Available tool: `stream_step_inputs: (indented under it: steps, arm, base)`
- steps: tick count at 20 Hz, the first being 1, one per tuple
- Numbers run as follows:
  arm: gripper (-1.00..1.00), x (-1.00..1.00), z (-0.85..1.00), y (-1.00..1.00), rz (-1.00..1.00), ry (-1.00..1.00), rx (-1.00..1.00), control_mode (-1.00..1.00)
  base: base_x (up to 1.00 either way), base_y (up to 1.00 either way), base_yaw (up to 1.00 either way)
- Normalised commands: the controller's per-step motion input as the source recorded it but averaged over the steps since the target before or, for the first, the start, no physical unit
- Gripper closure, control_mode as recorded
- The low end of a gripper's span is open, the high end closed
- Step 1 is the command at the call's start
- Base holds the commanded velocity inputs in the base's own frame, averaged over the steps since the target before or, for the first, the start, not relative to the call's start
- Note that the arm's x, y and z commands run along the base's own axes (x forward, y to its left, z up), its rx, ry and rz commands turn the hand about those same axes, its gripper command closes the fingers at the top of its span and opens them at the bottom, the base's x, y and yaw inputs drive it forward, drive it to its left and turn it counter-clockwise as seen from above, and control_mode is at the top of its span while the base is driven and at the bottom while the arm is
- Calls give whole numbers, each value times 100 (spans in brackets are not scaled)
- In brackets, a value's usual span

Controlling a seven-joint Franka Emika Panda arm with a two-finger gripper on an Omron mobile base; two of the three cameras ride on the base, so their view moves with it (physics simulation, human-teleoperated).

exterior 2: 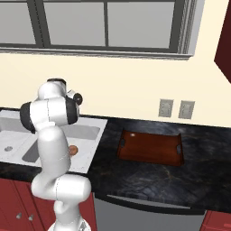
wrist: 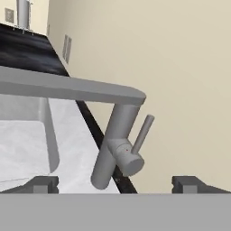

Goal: Pick up all produce items and place them in the sink. Turn on the sink faucet to wash them. Then turn the sink off and put them in the tray.

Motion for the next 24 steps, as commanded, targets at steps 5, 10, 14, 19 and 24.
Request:
stream_step_inputs:
  steps: [5,10,14,19,24]
  arm:
    - [-100,46,-11,31,0,0,2,-100]
    - [-100,32,-9,30,1,0,1,-100]
    - [-100,20,-6,23,3,0,0,-100]
    - [-100,26,-5,18,3,0,1,-100]
    - [-100,36,-7,14,1,0,0,-100]
  base:
    - [0,0,0]
    - [0,0,0]
    - [0,0,0]
    - [0,0,0]
    - [0,0,0]
